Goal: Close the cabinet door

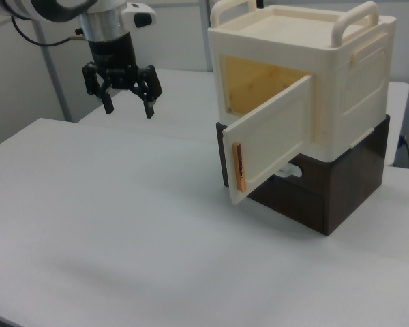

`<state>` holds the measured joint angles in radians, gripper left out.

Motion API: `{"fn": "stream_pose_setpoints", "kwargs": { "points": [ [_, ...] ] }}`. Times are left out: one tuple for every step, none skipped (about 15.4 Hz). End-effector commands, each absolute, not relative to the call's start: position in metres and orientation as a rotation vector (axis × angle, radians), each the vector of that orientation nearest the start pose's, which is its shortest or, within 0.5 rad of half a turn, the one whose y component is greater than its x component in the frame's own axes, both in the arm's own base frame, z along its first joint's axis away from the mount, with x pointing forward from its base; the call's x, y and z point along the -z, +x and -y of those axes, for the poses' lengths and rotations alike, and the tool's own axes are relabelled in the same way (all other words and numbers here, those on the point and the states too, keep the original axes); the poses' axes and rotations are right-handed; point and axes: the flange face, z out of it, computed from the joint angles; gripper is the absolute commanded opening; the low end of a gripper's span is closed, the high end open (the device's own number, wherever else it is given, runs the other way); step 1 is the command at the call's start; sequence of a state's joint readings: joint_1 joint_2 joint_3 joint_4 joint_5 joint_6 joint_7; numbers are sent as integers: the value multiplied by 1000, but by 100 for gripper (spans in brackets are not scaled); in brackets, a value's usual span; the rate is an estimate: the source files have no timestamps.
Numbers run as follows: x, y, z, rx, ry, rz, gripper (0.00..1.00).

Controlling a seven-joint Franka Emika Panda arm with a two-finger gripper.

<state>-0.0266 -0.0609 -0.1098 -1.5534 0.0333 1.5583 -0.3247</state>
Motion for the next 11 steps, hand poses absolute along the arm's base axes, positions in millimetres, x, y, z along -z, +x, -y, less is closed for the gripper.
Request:
{"fn": "stream_pose_setpoints", "kwargs": {
  "points": [
    [-684, 495, 106, 64, -3116, 485, 100],
    [-688, 490, 115, 62, -3119, 504, 94],
    [-691, 484, 124, 71, -3125, 486, 84],
    [-691, 481, 131, 65, -3133, 469, 75],
    [-691, 479, 135, 49, -3142, 458, 65],
    [-690, 477, 138, 37, -3149, 452, 54],
    [-690, 475, 148, 37, -3152, 426, 45],
    [-691, 470, 159, 40, -3154, 389, 36],
    [-692, 467, 162, 34, -3156, 376, 23],
    [-692, 463, 169, 10, -3166, 350, 11],
    [-691, 458, 181, -11, -3181, 316, 3]
  ]
}}
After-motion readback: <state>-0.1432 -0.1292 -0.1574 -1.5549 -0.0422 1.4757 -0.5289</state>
